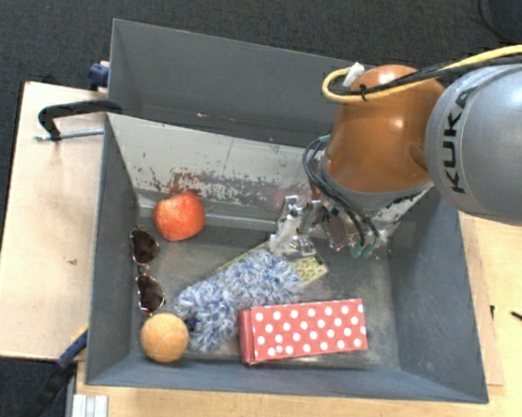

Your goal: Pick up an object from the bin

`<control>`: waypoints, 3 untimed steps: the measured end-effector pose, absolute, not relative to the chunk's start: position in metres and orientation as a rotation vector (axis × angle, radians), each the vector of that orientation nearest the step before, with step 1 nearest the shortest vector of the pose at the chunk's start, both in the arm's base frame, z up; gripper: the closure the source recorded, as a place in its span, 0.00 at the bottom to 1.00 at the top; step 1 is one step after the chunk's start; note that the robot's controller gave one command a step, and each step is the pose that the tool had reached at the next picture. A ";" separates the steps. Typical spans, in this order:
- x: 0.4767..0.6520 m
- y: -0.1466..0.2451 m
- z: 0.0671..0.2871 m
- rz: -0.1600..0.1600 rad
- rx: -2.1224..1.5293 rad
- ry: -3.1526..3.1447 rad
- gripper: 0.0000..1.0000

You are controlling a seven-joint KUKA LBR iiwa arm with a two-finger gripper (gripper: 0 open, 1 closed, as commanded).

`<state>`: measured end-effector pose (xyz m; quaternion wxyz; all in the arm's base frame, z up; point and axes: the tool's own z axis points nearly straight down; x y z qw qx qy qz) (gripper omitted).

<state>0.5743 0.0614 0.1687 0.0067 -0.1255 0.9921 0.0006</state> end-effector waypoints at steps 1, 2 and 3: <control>0.575 0.065 0.150 0.002 -0.374 3.117 0.00; 0.575 0.065 0.150 0.002 -0.374 3.117 0.00; 0.594 0.077 0.084 -0.004 -0.540 3.112 1.00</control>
Offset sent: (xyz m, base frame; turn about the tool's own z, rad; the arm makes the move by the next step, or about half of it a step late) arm 0.0000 0.0000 0.0000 0.0000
